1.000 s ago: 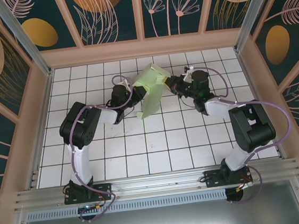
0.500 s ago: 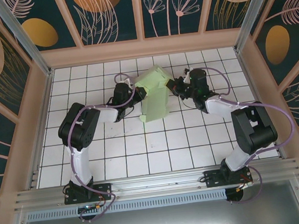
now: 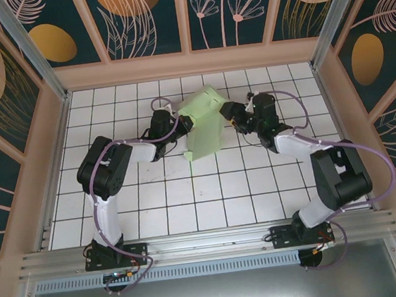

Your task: Fold the paper box

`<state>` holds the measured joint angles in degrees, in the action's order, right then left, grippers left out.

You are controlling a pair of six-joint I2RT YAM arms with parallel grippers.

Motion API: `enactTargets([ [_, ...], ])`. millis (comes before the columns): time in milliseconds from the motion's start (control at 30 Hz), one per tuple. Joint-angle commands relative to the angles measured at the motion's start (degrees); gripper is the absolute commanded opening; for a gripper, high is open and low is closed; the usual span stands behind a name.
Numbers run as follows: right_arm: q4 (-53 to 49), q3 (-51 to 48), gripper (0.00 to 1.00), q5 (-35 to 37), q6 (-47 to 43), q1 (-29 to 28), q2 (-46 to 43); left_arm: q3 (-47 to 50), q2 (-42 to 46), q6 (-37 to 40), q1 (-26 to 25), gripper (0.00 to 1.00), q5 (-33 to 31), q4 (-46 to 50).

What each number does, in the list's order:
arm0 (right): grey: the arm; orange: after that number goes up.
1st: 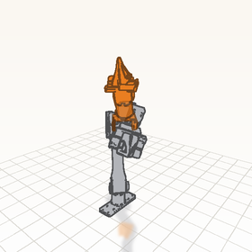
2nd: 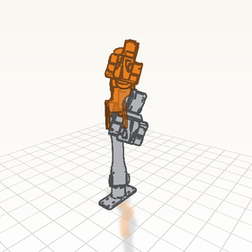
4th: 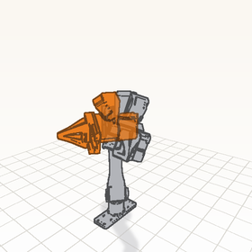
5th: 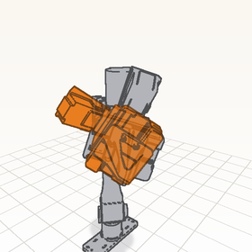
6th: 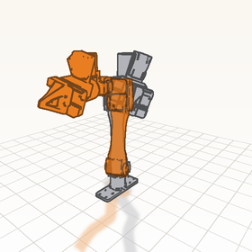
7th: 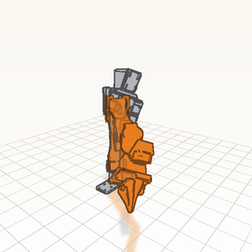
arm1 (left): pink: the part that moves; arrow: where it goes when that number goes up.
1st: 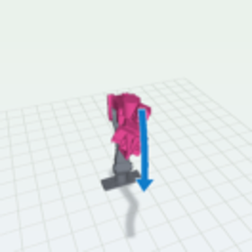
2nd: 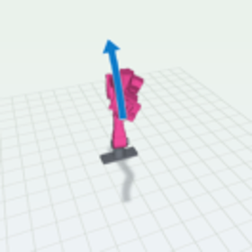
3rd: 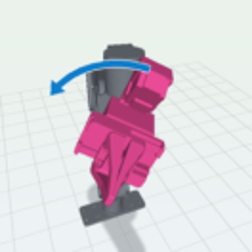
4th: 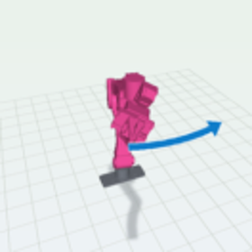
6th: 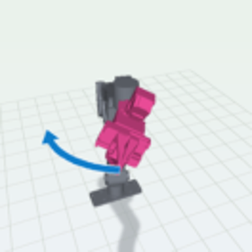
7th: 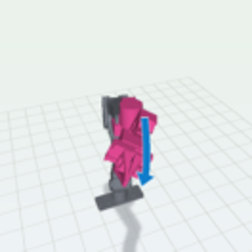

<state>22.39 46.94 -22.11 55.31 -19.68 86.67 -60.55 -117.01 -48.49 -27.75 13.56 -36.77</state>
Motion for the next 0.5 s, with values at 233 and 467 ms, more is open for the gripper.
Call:
enactTargets([
  [233, -16.43, 7.08, 0.62, 22.70, -17.58, -4.44, -12.55, -0.80, 0.43, -0.61, 0.12, 0.00, -6.28, -2.81],
  [467, -27.11, 22.53, 0.60, 36.44, -28.24, -14.45, -4.84, 0.90, 2.46, 4.64, -0.55, 0.00, -18.08, -0.88],
])
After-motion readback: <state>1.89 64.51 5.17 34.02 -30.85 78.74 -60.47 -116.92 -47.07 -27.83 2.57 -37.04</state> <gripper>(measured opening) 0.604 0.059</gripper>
